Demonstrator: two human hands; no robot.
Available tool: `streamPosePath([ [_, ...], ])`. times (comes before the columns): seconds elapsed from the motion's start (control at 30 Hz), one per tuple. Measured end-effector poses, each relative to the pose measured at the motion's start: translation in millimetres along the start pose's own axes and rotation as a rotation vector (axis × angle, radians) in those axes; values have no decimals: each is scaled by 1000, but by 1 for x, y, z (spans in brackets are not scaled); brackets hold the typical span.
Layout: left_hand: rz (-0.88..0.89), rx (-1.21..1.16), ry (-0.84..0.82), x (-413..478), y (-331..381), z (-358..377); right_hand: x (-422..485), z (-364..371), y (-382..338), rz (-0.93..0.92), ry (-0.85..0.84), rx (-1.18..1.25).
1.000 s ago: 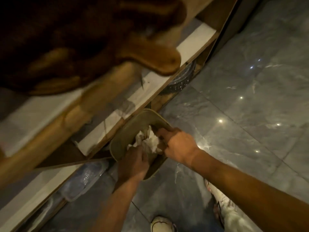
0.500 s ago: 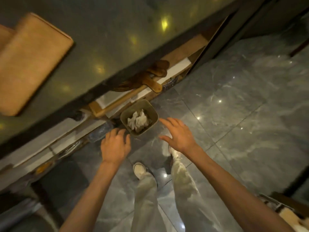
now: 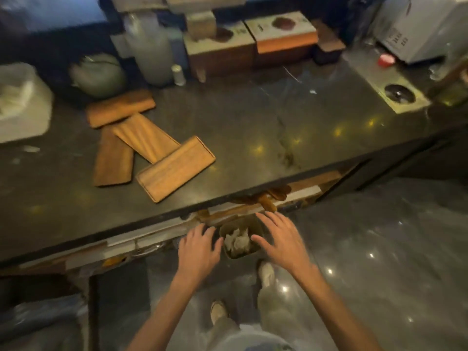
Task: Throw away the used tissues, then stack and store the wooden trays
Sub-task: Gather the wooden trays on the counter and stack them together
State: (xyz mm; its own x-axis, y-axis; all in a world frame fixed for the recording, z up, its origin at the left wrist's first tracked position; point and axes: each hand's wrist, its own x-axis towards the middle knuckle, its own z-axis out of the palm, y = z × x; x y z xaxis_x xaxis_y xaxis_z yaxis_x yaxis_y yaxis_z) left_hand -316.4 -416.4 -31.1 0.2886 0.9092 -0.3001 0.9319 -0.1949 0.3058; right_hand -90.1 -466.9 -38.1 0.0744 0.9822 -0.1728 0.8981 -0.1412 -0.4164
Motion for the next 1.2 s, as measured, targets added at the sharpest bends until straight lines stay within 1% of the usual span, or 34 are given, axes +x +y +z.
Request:
streamPosePath([
  [0.1, -45, -3, 71, 14, 9, -21, 34, -29, -1, -82, 18, 21],
  [0.33, -207, -61, 282, 44, 21, -62, 108, -83, 20, -240, -84, 136],
  [0.43, -264, -76, 371, 50, 9, -74, 138, -103, 19, -244, -152, 189],
  [0.5, -295, -72, 405, 59, -5, -84, 164, -112, 9, -264, -165, 214],
  [0.67, -381, -53, 453, 102, -53, -105, 230, -103, -31, -279, -194, 174],
  [0.83, -553, -239, 437, 147, -99, -104, 289, -59, -78, -223, -221, 128],
  [0.93, -650, -309, 339, 169, -123, -99, 319, -33, -97, -105, -248, 90],
  [1.0, -713, -345, 282, 177, -130, -94, 329, -18, -98, -39, -252, 64],
  [1.1, -767, -419, 242, 183, -137, -86, 339, -1, -93, 46, -293, 52],
  [1.2, -779, -558, 224, 182, -137, -78, 339, 8, -90, 32, -342, 61],
])
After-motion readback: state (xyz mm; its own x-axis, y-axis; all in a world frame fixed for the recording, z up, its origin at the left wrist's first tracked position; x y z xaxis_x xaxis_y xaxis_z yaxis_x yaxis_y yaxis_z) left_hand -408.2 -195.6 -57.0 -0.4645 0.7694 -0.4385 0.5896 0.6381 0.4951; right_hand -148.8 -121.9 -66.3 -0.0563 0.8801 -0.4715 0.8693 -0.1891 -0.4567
